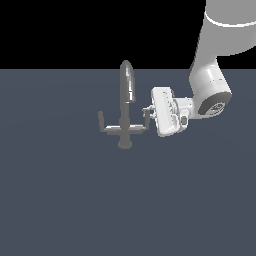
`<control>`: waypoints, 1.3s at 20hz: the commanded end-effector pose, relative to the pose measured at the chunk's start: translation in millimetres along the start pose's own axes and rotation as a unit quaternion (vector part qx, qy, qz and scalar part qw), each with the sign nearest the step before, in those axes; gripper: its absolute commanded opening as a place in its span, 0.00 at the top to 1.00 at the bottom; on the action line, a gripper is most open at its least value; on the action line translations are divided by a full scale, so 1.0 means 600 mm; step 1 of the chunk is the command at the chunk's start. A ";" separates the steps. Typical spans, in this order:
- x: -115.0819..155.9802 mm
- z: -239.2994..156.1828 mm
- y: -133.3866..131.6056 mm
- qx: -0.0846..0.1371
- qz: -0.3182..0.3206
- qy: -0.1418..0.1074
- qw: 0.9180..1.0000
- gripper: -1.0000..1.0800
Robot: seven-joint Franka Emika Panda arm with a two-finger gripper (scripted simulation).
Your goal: Turn on the faucet by rotating a designated handle.
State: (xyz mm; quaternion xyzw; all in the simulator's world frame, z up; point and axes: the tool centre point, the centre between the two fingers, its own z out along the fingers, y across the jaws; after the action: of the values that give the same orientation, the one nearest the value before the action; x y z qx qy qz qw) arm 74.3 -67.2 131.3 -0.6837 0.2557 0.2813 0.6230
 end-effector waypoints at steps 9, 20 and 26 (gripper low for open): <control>-0.035 -0.002 0.016 0.000 0.000 0.000 1.000 1.00; -0.060 -0.003 0.034 0.000 0.001 0.002 1.000 1.00; -0.075 -0.003 0.064 0.000 0.001 0.001 1.000 1.00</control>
State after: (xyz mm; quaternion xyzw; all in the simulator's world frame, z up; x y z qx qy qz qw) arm 24.5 -71.6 138.9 -0.6860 0.2563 0.2754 0.6228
